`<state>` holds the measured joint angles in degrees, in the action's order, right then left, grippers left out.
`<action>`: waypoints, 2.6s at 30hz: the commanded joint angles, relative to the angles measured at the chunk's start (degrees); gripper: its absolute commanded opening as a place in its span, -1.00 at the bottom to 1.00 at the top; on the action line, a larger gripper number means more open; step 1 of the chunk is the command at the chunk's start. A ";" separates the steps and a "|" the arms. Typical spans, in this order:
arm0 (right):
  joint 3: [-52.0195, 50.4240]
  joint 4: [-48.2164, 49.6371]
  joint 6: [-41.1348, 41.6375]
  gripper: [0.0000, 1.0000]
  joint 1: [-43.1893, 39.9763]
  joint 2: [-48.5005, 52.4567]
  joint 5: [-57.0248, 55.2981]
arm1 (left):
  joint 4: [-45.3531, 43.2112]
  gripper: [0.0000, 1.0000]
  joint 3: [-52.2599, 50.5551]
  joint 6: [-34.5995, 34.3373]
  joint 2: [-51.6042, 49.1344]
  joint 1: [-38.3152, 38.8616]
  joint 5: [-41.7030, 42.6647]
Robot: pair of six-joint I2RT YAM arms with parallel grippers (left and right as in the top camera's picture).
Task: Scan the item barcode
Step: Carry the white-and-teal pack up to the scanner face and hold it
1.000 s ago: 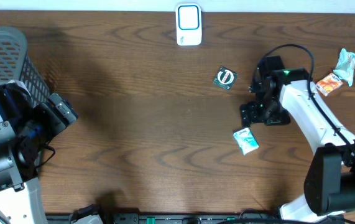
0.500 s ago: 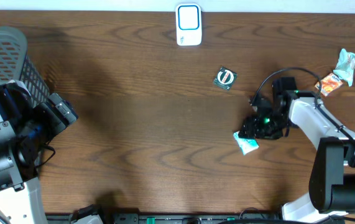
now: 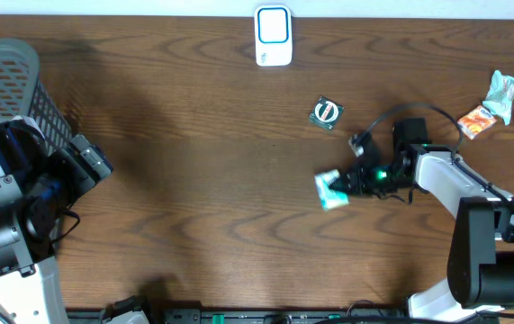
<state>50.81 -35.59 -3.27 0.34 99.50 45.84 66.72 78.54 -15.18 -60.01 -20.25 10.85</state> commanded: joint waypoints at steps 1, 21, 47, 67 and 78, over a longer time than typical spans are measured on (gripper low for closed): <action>1.77 15.39 8.83 -0.97 -0.24 0.24 27.80 | 0.11 0.95 0.85 -0.09 0.04 -0.31 0.50; 1.92 85.83 67.34 -0.98 10.40 0.24 18.10 | 0.11 0.95 0.85 -0.09 0.04 -0.31 0.50; 3.34 52.54 33.51 -0.97 22.14 0.26 -16.39 | 0.11 0.96 0.85 -0.09 0.04 -0.31 0.50; 52.70 19.93 -15.61 -0.98 26.53 21.57 -66.84 | 0.11 0.96 0.85 -0.09 0.04 -0.31 0.50; 84.30 16.74 -34.12 -0.98 26.27 45.27 -73.66 | 0.11 0.95 0.85 -0.09 0.04 -0.31 0.50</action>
<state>131.74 -19.66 -29.15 27.18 142.50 -23.83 66.70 78.54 -15.18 -60.01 -20.25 10.85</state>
